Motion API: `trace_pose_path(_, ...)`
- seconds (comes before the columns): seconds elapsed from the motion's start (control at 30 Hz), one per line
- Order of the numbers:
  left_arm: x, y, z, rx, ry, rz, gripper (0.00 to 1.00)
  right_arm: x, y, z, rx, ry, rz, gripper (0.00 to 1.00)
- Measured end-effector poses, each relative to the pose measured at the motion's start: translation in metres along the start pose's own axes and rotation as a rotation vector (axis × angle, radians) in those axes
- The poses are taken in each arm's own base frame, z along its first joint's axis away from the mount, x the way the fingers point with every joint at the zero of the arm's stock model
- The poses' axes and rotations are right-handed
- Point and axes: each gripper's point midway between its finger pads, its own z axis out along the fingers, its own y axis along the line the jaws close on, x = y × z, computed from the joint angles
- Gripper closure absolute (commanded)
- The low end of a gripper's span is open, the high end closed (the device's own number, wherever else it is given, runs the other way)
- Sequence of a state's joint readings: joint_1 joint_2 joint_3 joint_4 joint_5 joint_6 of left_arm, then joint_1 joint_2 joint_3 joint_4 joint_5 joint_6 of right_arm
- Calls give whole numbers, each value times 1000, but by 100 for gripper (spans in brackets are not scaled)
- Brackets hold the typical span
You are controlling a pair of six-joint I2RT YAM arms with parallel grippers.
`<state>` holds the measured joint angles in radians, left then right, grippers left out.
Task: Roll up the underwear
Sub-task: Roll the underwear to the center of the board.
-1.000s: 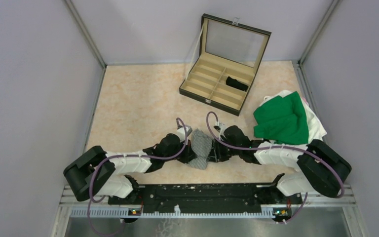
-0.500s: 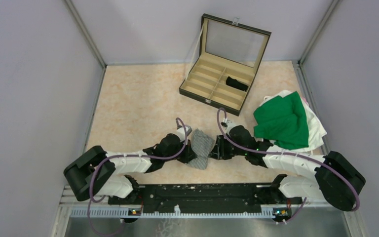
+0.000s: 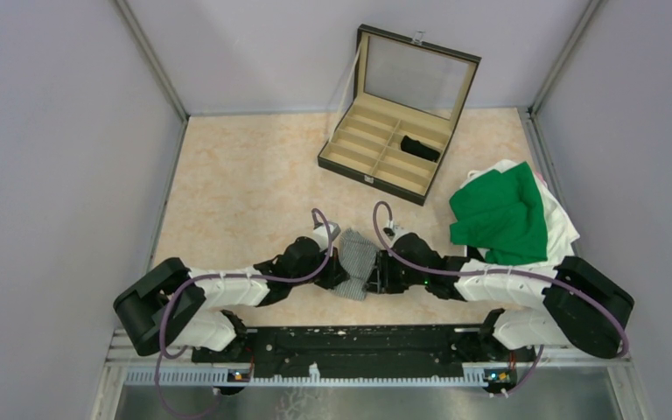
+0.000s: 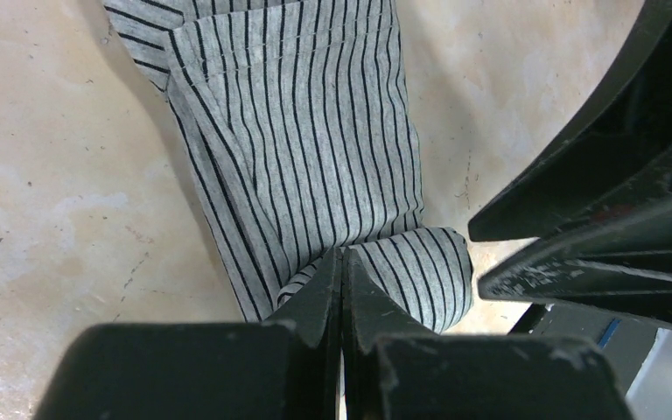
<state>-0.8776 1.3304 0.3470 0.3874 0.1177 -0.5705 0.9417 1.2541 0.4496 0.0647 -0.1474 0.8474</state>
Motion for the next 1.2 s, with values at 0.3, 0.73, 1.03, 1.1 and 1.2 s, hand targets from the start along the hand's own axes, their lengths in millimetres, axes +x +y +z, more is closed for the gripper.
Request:
trace_pose_path(0.3, 0, 0, 1, -2, -2, -3, 100, 3, -14, 11, 61, -1, 16, 79)
trace_pose_path(0.73, -1, 0, 1, -3, -2, -3, 100, -14, -16, -9, 75, -109, -92, 60)
trace_pose_path(1.03, 0, 1, 2, -9, -1, -18, 100, -60, -15, -49, -33, -486, -403, 30)
trace_pose_path(1.1, 0, 1, 2, -11, -2, -24, 100, -76, -14, -59, -3, -554, -462, 23)
trace_pose_path(1.2, -1, 1, 2, -13, -2, -31, 100, -94, -6, -75, 16, -633, -586, 24)
